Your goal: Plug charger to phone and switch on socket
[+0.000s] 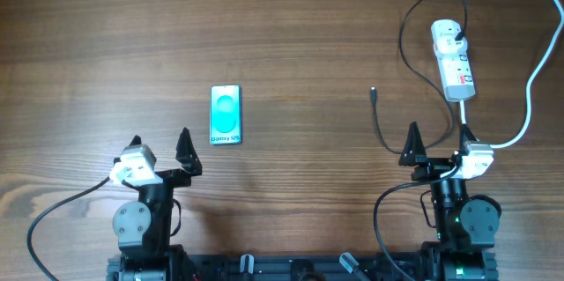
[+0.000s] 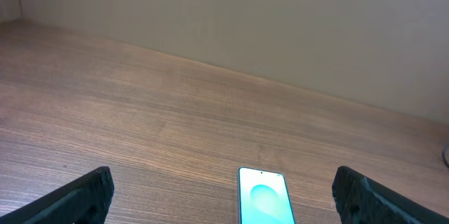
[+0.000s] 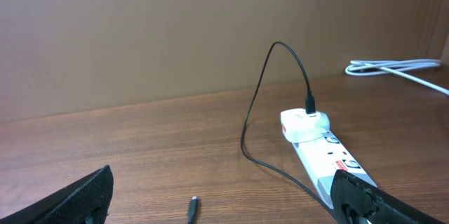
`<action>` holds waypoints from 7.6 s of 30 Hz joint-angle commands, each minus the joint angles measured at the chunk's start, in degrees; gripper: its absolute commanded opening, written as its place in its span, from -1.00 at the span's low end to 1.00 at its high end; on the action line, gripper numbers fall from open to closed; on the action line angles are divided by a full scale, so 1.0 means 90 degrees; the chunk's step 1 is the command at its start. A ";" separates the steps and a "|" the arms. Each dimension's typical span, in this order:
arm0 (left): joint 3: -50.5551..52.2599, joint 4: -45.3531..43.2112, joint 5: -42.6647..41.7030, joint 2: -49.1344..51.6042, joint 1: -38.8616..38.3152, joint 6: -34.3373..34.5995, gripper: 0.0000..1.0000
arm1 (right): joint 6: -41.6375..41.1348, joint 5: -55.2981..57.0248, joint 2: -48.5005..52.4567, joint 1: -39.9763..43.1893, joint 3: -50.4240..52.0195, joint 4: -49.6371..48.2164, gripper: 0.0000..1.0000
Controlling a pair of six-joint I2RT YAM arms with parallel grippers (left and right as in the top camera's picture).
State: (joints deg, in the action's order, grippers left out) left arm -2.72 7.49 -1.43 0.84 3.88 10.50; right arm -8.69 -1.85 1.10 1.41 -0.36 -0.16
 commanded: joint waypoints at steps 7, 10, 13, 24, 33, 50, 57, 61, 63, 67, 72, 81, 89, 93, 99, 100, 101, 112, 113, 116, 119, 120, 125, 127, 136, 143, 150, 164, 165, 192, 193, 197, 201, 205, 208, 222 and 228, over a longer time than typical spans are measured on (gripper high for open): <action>0.0095 -0.0002 -0.0051 -0.0063 0.0046 -0.0080 1.00 | 0.0117 0.0056 -0.0092 -0.0204 0.0007 -0.0010 0.99; 0.0095 -0.0002 -0.0051 -0.0063 0.0046 -0.0080 1.00 | 0.0117 0.0056 -0.0092 -0.0204 0.0007 -0.0010 1.00; 0.0095 -0.0002 -0.0053 -0.0063 0.0046 -0.0078 1.00 | 0.0117 0.0053 -0.0092 -0.0204 0.0007 -0.0010 0.99; 0.0095 -0.0002 -0.0056 -0.0063 0.0046 -0.0075 1.00 | 0.0114 0.0056 -0.0092 -0.0204 0.0007 -0.0010 0.99; 0.0095 0.0000 -0.0056 -0.0034 0.0046 -0.0075 1.00 | 0.0117 0.0056 -0.0092 -0.0204 0.0007 -0.0010 0.99; 0.0095 -0.0002 -0.0180 -0.0034 0.0046 -0.0075 1.00 | 0.0117 0.0053 -0.0092 -0.0204 0.0007 -0.0010 0.99; -0.0386 0.0257 -0.1161 -0.0027 0.0046 -0.0126 1.00 | 0.0119 0.0053 -0.0092 -0.0204 0.0007 -0.0012 0.99; -0.1180 0.0777 -0.1365 0.0253 0.0046 -0.0129 1.00 | 0.0117 0.0053 -0.0092 -0.0204 0.0007 -0.0010 0.99; -0.1583 0.1027 -0.1365 0.0495 0.0046 -0.0129 1.00 | 0.0117 0.0053 -0.0092 -0.0204 0.0007 -0.0010 0.99; -0.2465 0.1535 -0.1362 0.1173 0.0046 -0.0129 1.00 | 0.0117 0.0053 -0.0092 -0.0204 0.0007 -0.0010 0.99; -0.3623 0.2215 -0.1362 0.2171 0.0046 -0.0151 1.00 | 0.0117 0.0056 -0.0092 -0.0204 0.0007 -0.0012 0.99; -0.6302 0.3895 -0.1387 0.4648 0.0034 -0.0794 0.99 | 0.0117 0.0056 -0.0092 -0.0204 0.0007 -0.0010 0.99; -0.8150 0.4855 -0.1005 0.7145 -0.0882 -0.1141 0.99 | 0.0117 0.0056 -0.0092 -0.0204 0.0007 -0.0010 0.99; -0.8218 0.4862 -0.0158 0.8009 -0.1421 -0.1141 1.00 | 0.0117 0.0056 -0.0092 -0.0204 0.0007 -0.0010 0.99; -0.8216 0.4745 -0.0119 0.9386 -0.1545 -0.1139 1.00 | 0.0119 0.0056 -0.0092 -0.0204 0.0007 -0.0010 0.99; -0.8216 0.4702 -0.0121 0.9527 -0.1545 -0.1117 0.99 | 0.0114 0.0053 -0.0092 -0.0204 0.0007 -0.0010 0.99; -0.8216 0.4660 -0.0180 0.9780 -0.1545 -0.1117 1.00 | 0.0117 0.0056 -0.0092 -0.0204 0.0007 -0.0010 0.99; -0.8211 0.4622 -0.0192 1.1225 -0.1545 -0.0532 1.00 | 0.0117 0.0053 -0.0092 -0.0204 0.0007 -0.0010 0.99; -0.8211 0.4624 -0.0192 1.1332 -0.1545 -0.0406 1.00 | 0.0117 0.0053 -0.0092 -0.0204 0.0007 -0.0010 0.99; -0.8211 0.4624 -0.0192 1.1577 -0.1545 -0.0257 1.00 | 0.0119 0.0053 -0.0092 -0.0204 0.0007 -0.0010 0.99; -0.8167 0.4624 -0.0192 1.1766 -0.1545 -0.0257 1.00 | 0.0117 0.0053 -0.0092 -0.0204 0.0007 -0.0010 0.99; -0.8133 0.4619 -0.0192 1.1803 -0.1545 -0.0257 1.00 | 0.0117 0.0053 -0.0092 -0.0204 0.0007 -0.0010 0.99; -0.8087 0.4624 -0.0238 1.1970 -0.1545 -0.0255 1.00 | 0.0117 0.0056 -0.0092 -0.0204 0.0007 -0.0010 0.99; -0.7985 0.4549 -0.0287 1.1980 -0.1545 -0.0253 1.00 | 0.0117 0.0053 -0.0092 -0.0204 0.0007 -0.0010 0.99; -0.7611 0.4296 -0.0289 1.1980 -0.1545 -0.0250 1.00 | 0.0114 0.0053 -0.0092 -0.0204 0.0007 -0.0010 0.99; -0.7261 0.3988 -0.0287 1.1982 -0.1593 -0.0233 1.00 | 0.0117 0.0056 -0.0092 -0.0204 0.0007 -0.0010 0.99; -0.7184 0.3740 -0.0134 1.1980 -0.1962 -0.0233 1.00 | 0.0117 0.0053 -0.0092 -0.0204 0.0007 -0.0010 0.99; -0.6618 0.3337 0.0277 1.1982 -0.2016 0.0243 1.00 | 0.0117 0.0056 -0.0092 -0.0204 0.0007 -0.0010 0.99; -0.6567 0.3249 0.0209 1.1980 -0.2016 0.0243 1.00 | 0.0117 0.0053 -0.0092 -0.0204 0.0007 -0.0010 0.99; -0.6436 0.3070 0.0187 1.1982 -0.2016 0.0245 0.53 | 0.0117 0.0056 -0.0092 -0.0204 0.0007 -0.0010 0.99; -0.6436 0.3070 0.0187 1.1982 -0.2016 0.0243 0.49 | 0.0117 0.0056 -0.0092 -0.0204 0.0007 -0.0010 0.99; -0.6436 0.3070 0.0189 1.1980 -0.2016 0.0243 0.36 | 0.0117 0.0053 -0.0092 -0.0204 0.0007 -0.0012 0.99; -0.6436 0.3070 0.0189 1.1980 -0.2016 0.0243 0.30 | 0.0117 0.0056 -0.0092 -0.0204 0.0007 -0.0010 0.99; -0.6445 0.3072 0.0192 1.1980 -0.2016 0.0240 0.28 | 0.0117 0.0053 -0.0092 -0.0204 0.0007 -0.0010 0.99; -0.6455 0.3070 0.0192 1.1961 -0.2016 0.0240 0.28 | 0.0114 0.0056 -0.0092 -0.0204 0.0007 -0.0010 0.99; -0.7162 0.3745 0.0192 1.1278 -0.2016 0.0238 0.27 | 0.0117 0.0056 -0.0092 -0.0204 0.0007 -0.0010 0.99; -0.7463 0.4362 0.0041 1.1009 -0.2016 0.0245 0.28 | 0.0117 0.0056 -0.0092 -0.0204 0.0007 -0.0010 0.99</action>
State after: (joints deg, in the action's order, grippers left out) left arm -67.07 44.86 0.91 102.76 -14.20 12.36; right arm -8.69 -1.85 0.99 -0.23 -0.36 -0.01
